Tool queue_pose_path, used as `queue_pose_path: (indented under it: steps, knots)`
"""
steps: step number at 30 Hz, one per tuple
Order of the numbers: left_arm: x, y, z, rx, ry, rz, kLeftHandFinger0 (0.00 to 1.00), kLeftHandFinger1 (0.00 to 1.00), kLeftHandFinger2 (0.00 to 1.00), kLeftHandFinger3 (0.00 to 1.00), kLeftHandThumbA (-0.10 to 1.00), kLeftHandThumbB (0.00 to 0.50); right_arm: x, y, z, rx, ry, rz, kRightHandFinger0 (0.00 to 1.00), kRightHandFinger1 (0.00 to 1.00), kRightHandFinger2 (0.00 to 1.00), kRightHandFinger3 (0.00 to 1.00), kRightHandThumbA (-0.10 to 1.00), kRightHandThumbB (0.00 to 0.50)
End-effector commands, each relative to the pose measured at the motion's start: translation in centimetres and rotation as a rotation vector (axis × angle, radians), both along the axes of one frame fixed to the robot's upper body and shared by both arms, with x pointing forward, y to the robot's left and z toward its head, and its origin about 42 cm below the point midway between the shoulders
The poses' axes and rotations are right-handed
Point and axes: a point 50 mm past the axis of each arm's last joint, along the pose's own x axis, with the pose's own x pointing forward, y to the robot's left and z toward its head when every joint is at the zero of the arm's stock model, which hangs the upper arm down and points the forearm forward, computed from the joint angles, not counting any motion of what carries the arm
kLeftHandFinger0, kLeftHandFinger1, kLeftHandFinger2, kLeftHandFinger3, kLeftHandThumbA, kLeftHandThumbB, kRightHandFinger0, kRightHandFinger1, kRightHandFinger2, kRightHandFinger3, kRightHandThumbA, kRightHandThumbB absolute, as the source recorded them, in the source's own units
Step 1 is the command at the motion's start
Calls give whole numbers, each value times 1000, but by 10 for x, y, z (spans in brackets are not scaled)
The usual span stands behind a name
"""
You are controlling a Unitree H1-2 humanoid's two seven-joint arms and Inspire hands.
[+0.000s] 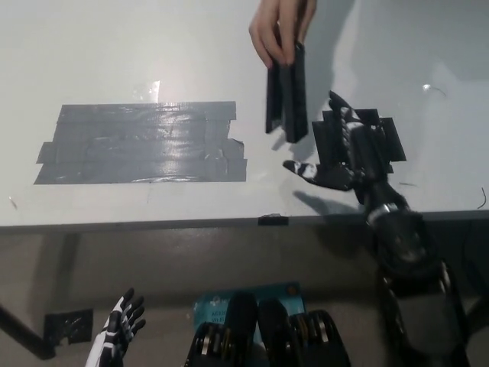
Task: A person hands a stapler to the robot and the robot grabs it with its right hand and places it on the desk infront of it
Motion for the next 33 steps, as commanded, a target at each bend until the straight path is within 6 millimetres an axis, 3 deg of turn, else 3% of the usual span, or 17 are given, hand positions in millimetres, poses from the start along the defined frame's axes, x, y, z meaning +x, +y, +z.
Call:
queue_pose_path:
  steps: [1,7,12,16,18,19,20,21,22,23,24,25,26,27,28,30,33]
  knots:
    - [5,5,13,3,-48,5,1000,1000,1000,1000,1000,500,23,13,21,-14,-19,-6,1000,1000,1000,1000,1000,415]
    - [5,6,12,6,-53,-2,1000,1000,1000,1000,1000,489,45,25,31,-23,-15,1,1000,1000,1000,1000,1000,354]
    - [9,6,11,16,-60,-3,1000,1000,1000,1000,1000,478,59,35,48,-41,-19,9,1000,1000,1000,1000,1000,431]
    - [9,6,10,11,-61,-4,1000,1000,1000,1000,1000,457,65,43,57,-70,-17,9,1000,1000,1000,1000,1000,458]
    - [9,7,11,17,-60,-2,1000,1000,1000,1000,1000,448,68,45,58,-55,-18,16,1000,1000,1000,1000,1000,451]
    - [9,7,11,17,-60,-3,1000,1000,1000,1000,1000,439,69,45,60,-45,-20,18,1000,1000,1000,1000,1000,389]
    - [9,6,11,23,-61,-6,1000,1000,1000,1000,1000,416,70,46,63,-49,-31,8,1000,1000,1000,1000,680,319]
    - [9,5,12,25,-63,-8,1000,1000,1000,1000,1000,406,71,46,63,-49,-31,-4,716,704,720,732,424,244]
    - [9,5,12,32,-66,-12,1000,1000,1000,1000,1000,392,71,47,60,-78,-47,-31,368,333,310,299,108,213]
    - [9,5,12,35,-67,-13,1000,1000,1000,1000,1000,391,71,47,60,-91,-55,-39,77,183,284,282,-44,252]
    - [10,5,12,34,-67,-12,1000,1000,1000,1000,1000,393,71,47,58,-108,-53,-46,15,103,322,283,-89,218]
    - [11,4,13,33,-67,-12,1000,1000,1000,1000,1000,392,71,47,57,-115,-53,-50,3,101,400,321,-98,207]
    - [11,4,13,35,-68,-12,1000,1000,1000,1000,1000,395,69,46,52,-125,-52,-51,1,140,547,466,-100,162]
    - [10,4,14,37,-69,-12,1000,1000,1000,1000,1000,390,67,46,47,-130,-47,-52,0,199,663,555,-100,172]
    - [10,4,14,35,-69,-12,1000,1000,1000,1000,1000,387,66,45,44,-127,-48,-52,0,259,773,676,-100,143]
    - [10,4,13,35,-72,-13,1000,1000,1000,1000,1000,395,64,41,37,-122,-46,-50,0,380,841,865,-100,137]
    - [14,6,15,35,-78,-11,1000,1000,1000,1000,1000,418,64,36,39,-132,-34,-42,3,467,874,918,-100,132]
